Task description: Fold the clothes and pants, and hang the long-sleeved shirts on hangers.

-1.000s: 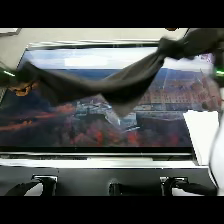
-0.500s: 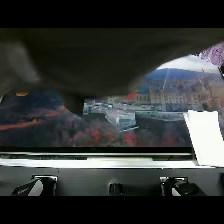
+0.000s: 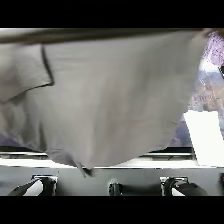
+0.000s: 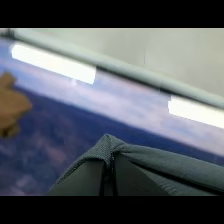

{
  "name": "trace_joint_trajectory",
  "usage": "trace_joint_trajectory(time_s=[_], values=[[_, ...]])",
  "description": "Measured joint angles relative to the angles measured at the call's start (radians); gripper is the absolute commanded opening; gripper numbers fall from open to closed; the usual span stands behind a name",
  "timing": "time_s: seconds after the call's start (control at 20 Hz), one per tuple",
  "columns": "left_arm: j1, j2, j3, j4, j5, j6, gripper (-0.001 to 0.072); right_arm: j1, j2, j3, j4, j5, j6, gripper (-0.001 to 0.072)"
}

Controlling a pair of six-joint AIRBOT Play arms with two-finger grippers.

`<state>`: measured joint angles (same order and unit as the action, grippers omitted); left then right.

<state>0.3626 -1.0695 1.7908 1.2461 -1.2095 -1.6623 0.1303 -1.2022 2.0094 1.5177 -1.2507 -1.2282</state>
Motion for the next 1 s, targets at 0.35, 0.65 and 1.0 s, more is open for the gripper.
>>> trace_joint_trajectory(time_s=[0.35,0.65,1.0], values=[[-0.109,-0.547,-0.025,0.003,0.162,0.079,0.0021,-0.001,-0.509,0.0,0.035,0.116,-0.008,0.0036],[-0.166,-0.802,-0.027,-0.002,0.204,0.092,0.0313,-0.002,-0.756,0.0,0.153,0.169,0.011,0.0223],[-0.087,-0.784,0.027,-0.01,0.009,0.099,0.0462,-0.013,-0.679,-0.001,0.169,0.016,-0.202,0.038]])
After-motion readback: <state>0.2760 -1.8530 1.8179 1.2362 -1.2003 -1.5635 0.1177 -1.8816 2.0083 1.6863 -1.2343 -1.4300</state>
